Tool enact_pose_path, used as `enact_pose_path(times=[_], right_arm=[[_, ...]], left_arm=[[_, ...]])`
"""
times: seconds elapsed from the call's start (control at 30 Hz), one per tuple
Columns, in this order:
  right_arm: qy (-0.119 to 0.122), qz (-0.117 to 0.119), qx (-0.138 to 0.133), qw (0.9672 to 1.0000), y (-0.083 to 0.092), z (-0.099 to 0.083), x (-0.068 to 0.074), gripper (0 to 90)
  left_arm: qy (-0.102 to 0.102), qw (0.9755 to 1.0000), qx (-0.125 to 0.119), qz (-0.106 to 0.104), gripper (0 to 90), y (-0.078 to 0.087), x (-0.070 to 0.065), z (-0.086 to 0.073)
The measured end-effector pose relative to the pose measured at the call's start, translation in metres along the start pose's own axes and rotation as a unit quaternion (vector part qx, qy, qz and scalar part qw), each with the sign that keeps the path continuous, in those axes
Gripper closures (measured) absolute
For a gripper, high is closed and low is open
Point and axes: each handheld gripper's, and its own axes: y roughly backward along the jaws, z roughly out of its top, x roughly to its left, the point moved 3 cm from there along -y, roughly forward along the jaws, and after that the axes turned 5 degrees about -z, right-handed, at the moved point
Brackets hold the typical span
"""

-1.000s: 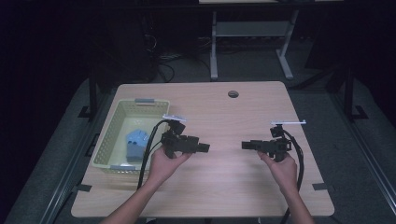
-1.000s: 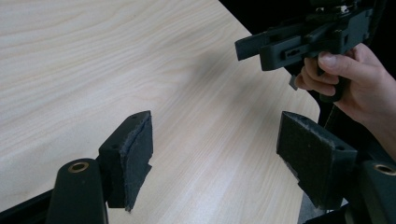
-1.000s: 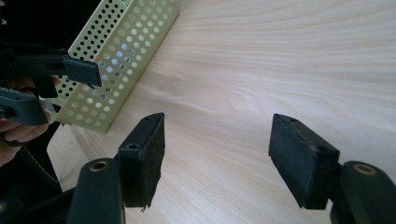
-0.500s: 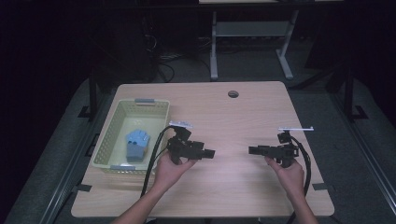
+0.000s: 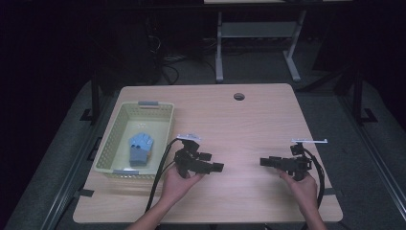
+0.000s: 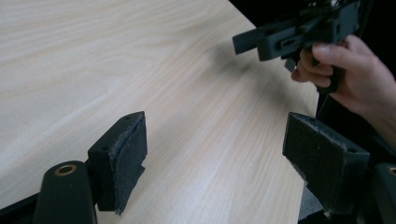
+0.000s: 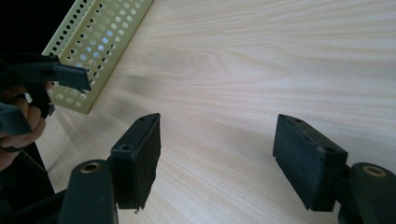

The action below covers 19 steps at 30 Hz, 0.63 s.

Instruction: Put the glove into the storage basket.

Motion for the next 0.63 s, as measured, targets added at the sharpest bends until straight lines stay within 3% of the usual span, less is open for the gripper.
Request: enact_pose_path(times=[0.4,0.63], right_arm=[[0.006,-0.006,-0.008,0.9999,0.011,-0.019,0.000,30.2],[0.005,0.006,-0.018,0.9998,0.016,-0.030,0.000,28.7]], left_arm=[[-0.003,0.9999,0.006,-0.015,21.5,-0.005,0.001,-0.026],[-0.015,0.9997,-0.006,-0.021,21.7,-0.001,-0.004,-0.040]])
